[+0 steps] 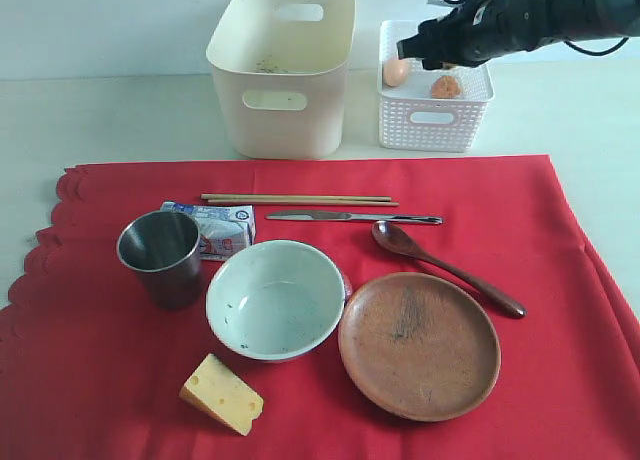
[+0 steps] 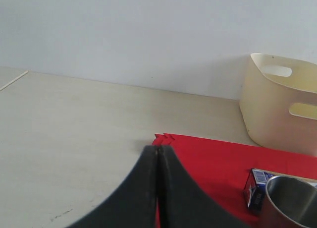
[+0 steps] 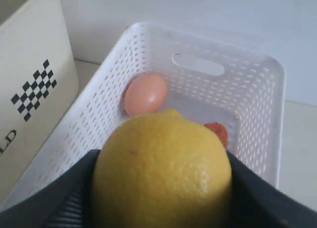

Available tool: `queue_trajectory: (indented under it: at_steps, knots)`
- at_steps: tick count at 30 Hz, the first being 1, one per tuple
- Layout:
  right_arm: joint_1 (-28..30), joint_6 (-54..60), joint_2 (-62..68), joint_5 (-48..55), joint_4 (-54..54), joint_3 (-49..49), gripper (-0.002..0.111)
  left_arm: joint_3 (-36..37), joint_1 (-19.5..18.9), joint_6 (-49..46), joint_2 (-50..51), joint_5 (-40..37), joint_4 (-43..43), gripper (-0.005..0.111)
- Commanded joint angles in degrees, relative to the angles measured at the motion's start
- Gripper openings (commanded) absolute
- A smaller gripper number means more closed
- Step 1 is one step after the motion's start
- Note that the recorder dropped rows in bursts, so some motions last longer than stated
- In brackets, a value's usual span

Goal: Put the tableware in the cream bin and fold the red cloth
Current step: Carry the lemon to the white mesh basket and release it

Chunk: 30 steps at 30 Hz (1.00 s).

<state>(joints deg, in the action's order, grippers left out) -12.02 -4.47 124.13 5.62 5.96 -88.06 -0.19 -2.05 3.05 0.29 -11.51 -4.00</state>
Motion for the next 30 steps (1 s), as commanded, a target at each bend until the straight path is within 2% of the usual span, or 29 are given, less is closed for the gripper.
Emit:
queue_trajectory:
  at_steps: [1, 4, 9, 11, 14, 23, 26, 27, 30]
  knots:
    - [0.22, -0.3, 0.68, -2.74, 0.13, -0.28, 0.025, 0.19, -0.1, -0.32, -0.29, 0.13, -0.2, 0.0]
    - [0.22, -0.3, 0.82, -3.58, -0.08, -0.28, 0.048, 0.19, -0.1, -0.32, -0.29, 0.13, -0.2, 0.0]
    - [0.22, -0.3, 0.32, -5.04, -2.54, -0.28, 0.072, 0.19, -0.1, -0.32, -0.29, 0.13, -0.2, 0.0]
    - [0.22, -0.3, -0.27, -5.04, -3.31, -0.28, 0.077, 0.19, -0.1, -0.32, -0.29, 0.13, -0.2, 0.0]
    - [0.22, -0.3, -1.7, -3.68, -3.52, -0.28, 0.079, 0.19, -0.1, -0.32, -0.29, 0.13, -0.2, 0.0]
    - [0.22, -0.06, -10.41, 10.15, -4.5, -0.28, 0.076, 0.19, -0.1, -0.32, -0.29, 0.13, -0.2, 0.0]
    - [0.22, -0.06, -13.92, 14.53, -4.5, -0.28, 0.061, 0.19, -0.1, -0.32, -0.29, 0.13, -0.2, 0.0]
    - [0.08, -0.06, -16.34, 17.27, -4.5, -0.28, 0.046, 0.19, -0.1, -0.32, -0.29, 0.13, -0.2, 0.0]
    - [-0.53, 1.36, -19.51, 21.57, -5.96, -0.28, 0.027, 0.19, -0.1, -0.32, -0.29, 0.13, -0.2, 0.0]
